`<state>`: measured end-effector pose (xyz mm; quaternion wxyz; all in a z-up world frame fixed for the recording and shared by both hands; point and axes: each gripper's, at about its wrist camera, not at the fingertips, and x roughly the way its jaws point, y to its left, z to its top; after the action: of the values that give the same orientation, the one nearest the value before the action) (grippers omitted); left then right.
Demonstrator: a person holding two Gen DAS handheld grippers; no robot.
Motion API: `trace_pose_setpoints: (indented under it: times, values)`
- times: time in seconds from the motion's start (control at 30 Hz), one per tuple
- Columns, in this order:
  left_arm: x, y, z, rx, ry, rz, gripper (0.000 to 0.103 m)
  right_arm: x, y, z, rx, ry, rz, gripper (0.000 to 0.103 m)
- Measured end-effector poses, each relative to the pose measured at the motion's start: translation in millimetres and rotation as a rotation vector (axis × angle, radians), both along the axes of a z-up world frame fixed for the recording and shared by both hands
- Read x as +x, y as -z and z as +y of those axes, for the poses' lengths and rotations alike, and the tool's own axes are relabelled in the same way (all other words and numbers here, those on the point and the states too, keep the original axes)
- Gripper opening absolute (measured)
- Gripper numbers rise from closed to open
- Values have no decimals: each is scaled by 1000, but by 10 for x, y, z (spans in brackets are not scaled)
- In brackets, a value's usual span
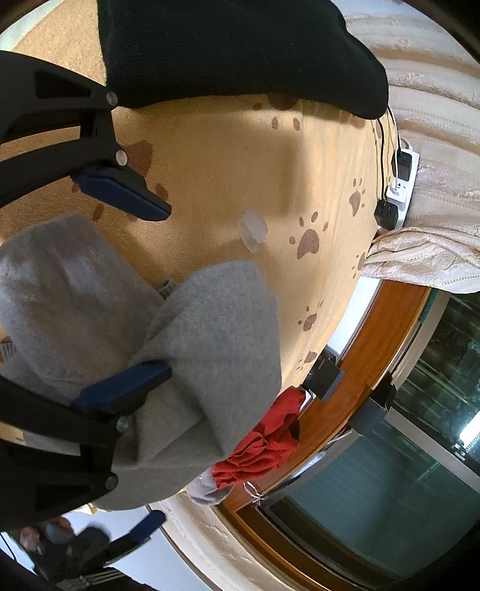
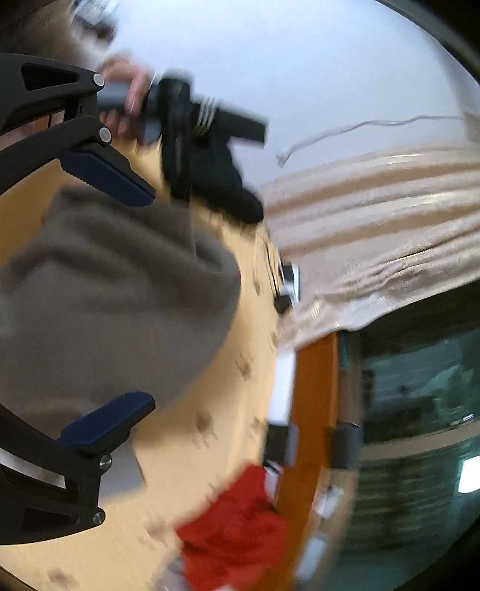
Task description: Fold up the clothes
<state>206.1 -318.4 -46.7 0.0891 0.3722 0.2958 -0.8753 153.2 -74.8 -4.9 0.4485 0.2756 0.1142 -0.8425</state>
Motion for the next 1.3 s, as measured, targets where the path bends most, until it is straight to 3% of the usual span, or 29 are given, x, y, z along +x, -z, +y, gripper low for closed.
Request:
trace_pose_setpoints:
  times: [0.07, 0.2, 0.5, 0.87, 1.3]
  values:
    - [8, 11, 6, 2, 4, 0, 82, 32, 84, -55, 67, 12, 67, 102]
    - [28, 30, 18, 7, 12, 4, 82, -44, 310, -112, 119, -12, 34, 102]
    - [27, 66, 28, 2, 29, 4, 82, -262, 558, -115, 127, 12, -48, 102]
    - [-16, 186, 2, 21, 36, -16, 82, -348, 670, -163, 172, 26, -54, 102]
    - [-20, 189, 34, -13, 65, -16, 82, -452, 753, -86, 141, 23, -113, 103]
